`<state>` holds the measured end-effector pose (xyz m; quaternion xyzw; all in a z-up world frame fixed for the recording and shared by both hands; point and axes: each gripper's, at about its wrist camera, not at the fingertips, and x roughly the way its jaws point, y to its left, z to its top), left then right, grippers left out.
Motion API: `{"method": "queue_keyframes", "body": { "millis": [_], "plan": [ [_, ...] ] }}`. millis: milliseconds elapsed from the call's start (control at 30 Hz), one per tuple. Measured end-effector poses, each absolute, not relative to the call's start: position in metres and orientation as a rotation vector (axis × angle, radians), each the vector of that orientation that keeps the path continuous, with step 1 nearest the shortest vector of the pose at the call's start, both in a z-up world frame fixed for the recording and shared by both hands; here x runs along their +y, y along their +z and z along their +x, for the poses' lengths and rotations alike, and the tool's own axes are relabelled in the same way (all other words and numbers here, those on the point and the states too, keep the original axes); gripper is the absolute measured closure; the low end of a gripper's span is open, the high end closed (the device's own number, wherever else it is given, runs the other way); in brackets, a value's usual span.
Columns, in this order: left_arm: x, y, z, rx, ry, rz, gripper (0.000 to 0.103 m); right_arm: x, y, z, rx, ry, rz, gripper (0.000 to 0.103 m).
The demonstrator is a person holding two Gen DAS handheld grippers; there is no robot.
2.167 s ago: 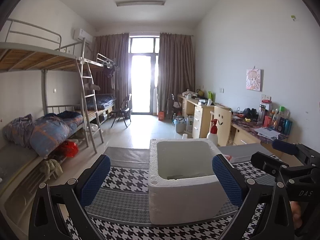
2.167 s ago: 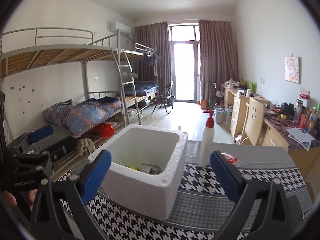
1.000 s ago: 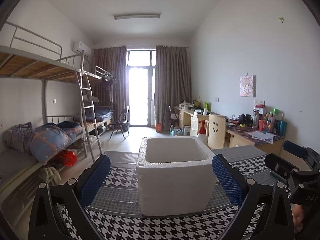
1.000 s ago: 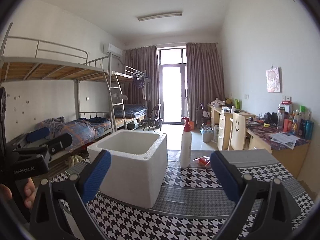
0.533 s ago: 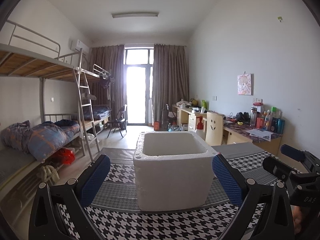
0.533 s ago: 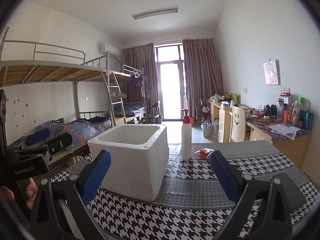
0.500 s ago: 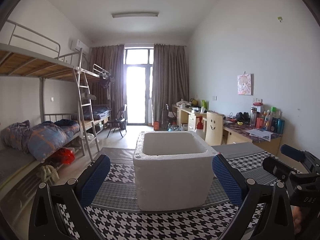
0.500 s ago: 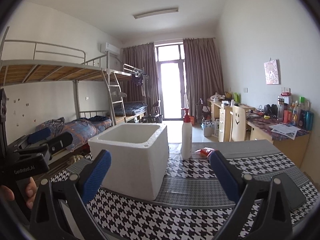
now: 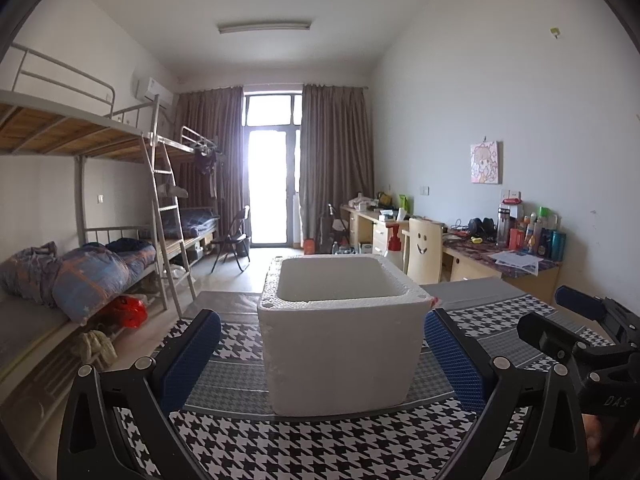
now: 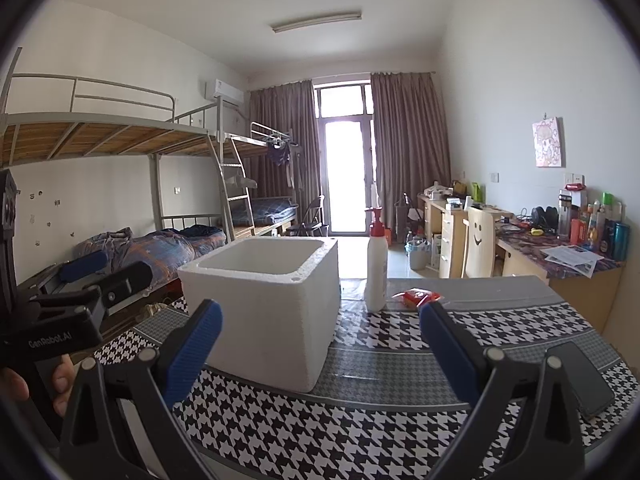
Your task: Organize soft objects
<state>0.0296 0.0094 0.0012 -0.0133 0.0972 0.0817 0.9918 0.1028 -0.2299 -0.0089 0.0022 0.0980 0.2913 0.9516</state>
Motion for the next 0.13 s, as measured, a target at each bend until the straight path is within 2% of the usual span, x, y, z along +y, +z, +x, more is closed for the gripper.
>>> {"method": "queue_keyframes", "body": {
  "millis": [133],
  "plan": [
    [0.0086, 0.001, 0.0287, 0.195, 0.154, -0.028, 0.001, -0.2285, -0.0099, 0.1042, 0.206, 0.594, 0.005, 0.002]
  ]
}}
